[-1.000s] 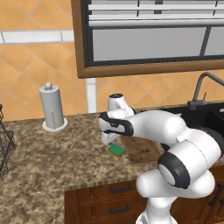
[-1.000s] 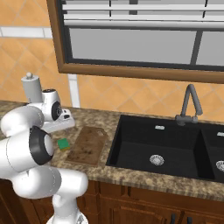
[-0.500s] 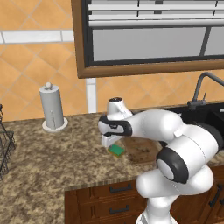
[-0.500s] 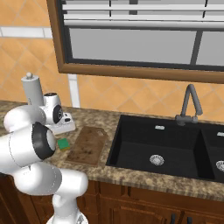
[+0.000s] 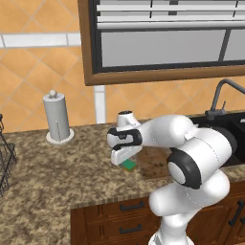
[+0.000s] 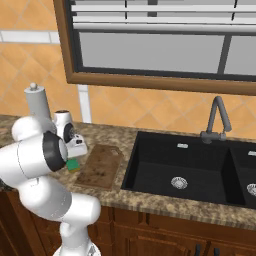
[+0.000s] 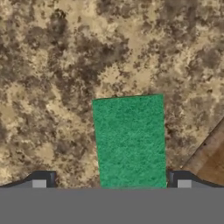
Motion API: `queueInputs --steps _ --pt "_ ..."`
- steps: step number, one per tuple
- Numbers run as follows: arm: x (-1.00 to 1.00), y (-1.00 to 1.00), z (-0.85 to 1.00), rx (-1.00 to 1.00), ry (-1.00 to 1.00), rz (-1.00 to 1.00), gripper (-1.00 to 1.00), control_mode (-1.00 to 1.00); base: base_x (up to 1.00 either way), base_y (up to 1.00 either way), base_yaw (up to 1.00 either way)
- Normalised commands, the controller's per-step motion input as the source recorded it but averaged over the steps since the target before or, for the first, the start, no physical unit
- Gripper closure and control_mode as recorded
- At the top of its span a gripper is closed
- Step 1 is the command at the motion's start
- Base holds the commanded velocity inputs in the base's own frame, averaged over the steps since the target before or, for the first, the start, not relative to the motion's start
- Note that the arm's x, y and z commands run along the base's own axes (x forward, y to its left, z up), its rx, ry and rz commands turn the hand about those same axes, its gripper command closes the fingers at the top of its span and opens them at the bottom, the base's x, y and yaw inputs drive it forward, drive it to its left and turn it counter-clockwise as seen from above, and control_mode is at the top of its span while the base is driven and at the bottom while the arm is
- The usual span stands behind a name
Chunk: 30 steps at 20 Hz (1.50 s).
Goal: Pick up the sponge from the counter and clean the cutting board by briefly scrubbing or pressing down on the cutting board. Once finished, release the sponge.
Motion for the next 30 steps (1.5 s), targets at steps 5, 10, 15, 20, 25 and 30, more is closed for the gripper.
queueInputs --steps 5,10,15,20,25,30 --pt "0.0 0.0 -0.2 0.0 0.09 0.0 -1.0 -1.0 0.0 0.0 0.0" --pt "0.0 0.0 -0.05 0.0 0.07 0.0 -1.0 -1.0 0.0 0.0 0.0" --pt "0.0 0.0 -0.02 0.0 0.0 0.0 -1.0 -1.0 0.0 0.0 0.0" --pt "0.0 0.0 0.0 0.0 0.0 0.0 -1.0 -1.0 0.0 0.0 0.0" --pt "0.0 -0.05 0.1 0.0 0.0 0.0 -1.0 -1.0 0.0 0.0 0.0" --pt "0.0 -0.01 -0.01 0.0 0.0 0.0 -1.0 -1.0 0.0 0.0 0.0"
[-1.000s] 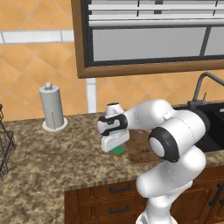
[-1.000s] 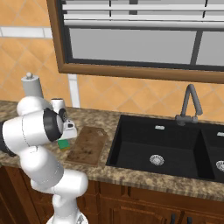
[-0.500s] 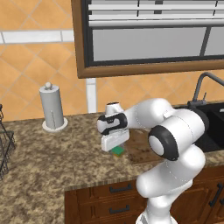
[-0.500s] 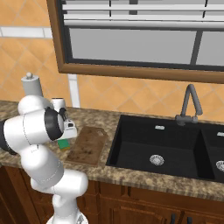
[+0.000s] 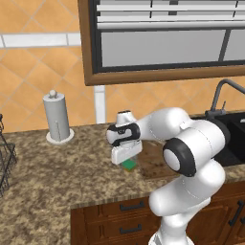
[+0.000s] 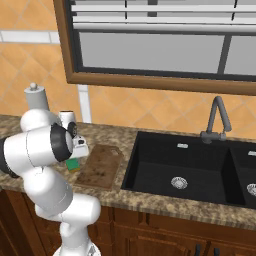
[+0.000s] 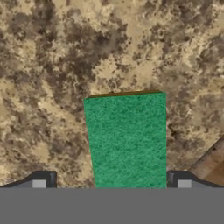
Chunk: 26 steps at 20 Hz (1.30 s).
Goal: Pick up the sponge from the counter and clean the cutting board by briefly scrubbing or pressing down on the cutting board. Once finished, release the sponge.
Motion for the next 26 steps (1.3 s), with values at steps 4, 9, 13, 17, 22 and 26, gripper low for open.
queueInputs --steps 4,9,13,17,22,26 --pt "0.0 0.0 -0.18 0.0 0.0 0.0 -1.0 -1.0 0.0 0.0 0.0" --pt "0.0 0.0 -0.34 0.0 -0.01 0.0 -1.0 -1.0 0.0 0.0 0.0" --pt "0.0 0.1 -0.47 -0.01 -0.02 0.01 1.0 -1.0 0.0 0.0 0.0" --pt "-0.08 0.21 -0.22 -0.01 -0.1 0.02 1.0 -1.0 0.0 0.0 0.0" --pt "-0.12 0.06 0.08 0.0 -0.11 0.01 1.0 -1.0 0.0 0.0 0.0" --pt "-0.01 -0.11 0.41 0.01 -0.01 -0.03 1.0 -1.0 0.0 0.0 0.0"
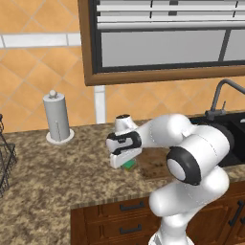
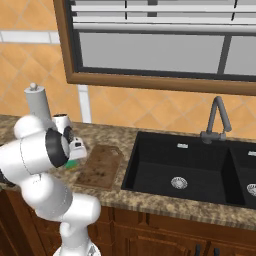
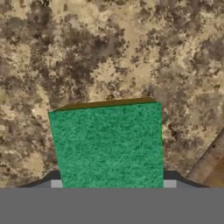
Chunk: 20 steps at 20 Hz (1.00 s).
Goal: Pick up the sponge from the counter and clean the cutting board by briefly scrubbing or pressing down on the cutting board. Once finished, release the sponge.
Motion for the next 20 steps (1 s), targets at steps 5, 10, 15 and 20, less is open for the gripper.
queueInputs --steps 5,10,15,20 --pt "0.0 -0.38 0.31 0.05 0.07 -0.13 1.0 -1.0 0.0 0.0 0.0" --pt "0.12 -0.34 0.0 0.0 0.0 -0.13 1.0 -1.0 0.0 0.0 0.0" --pt "0.09 -0.23 -0.04 0.0 0.01 -0.11 1.0 -1.0 0.0 0.0 0.0" --pt "0.31 -0.32 -0.27 0.0 0.04 -0.07 1.0 -1.0 0.0 0.0 0.0"
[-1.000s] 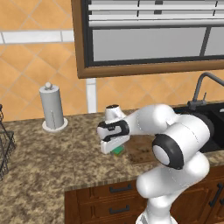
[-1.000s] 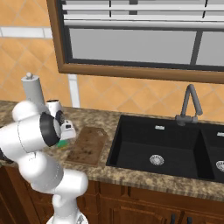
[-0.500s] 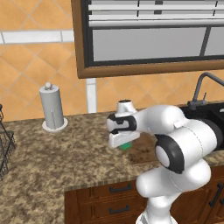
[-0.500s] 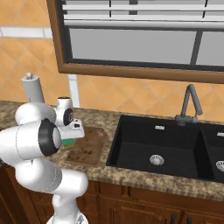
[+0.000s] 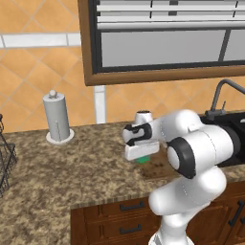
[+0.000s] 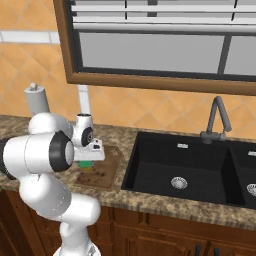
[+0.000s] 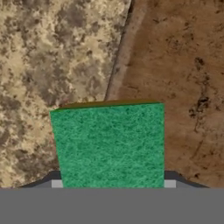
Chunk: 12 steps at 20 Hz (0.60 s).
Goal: Pick up the sponge from the counter and clean the cutting board by briefly scrubbing or pressing down on the cutting board. Once finished, release the sponge.
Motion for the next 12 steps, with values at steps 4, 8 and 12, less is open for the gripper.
queueInputs --steps 4,8,12 --pt "0.26 -0.14 -0.31 0.0 0.0 -0.06 1.0 -1.0 0.0 0.0 0.0" --pt "0.36 0.0 -0.13 0.0 0.0 -0.06 1.0 -1.0 0.0 0.0 0.0" --pt "0.43 0.0 0.0 0.0 0.01 -0.08 1.0 -1.0 0.0 0.0 0.0"
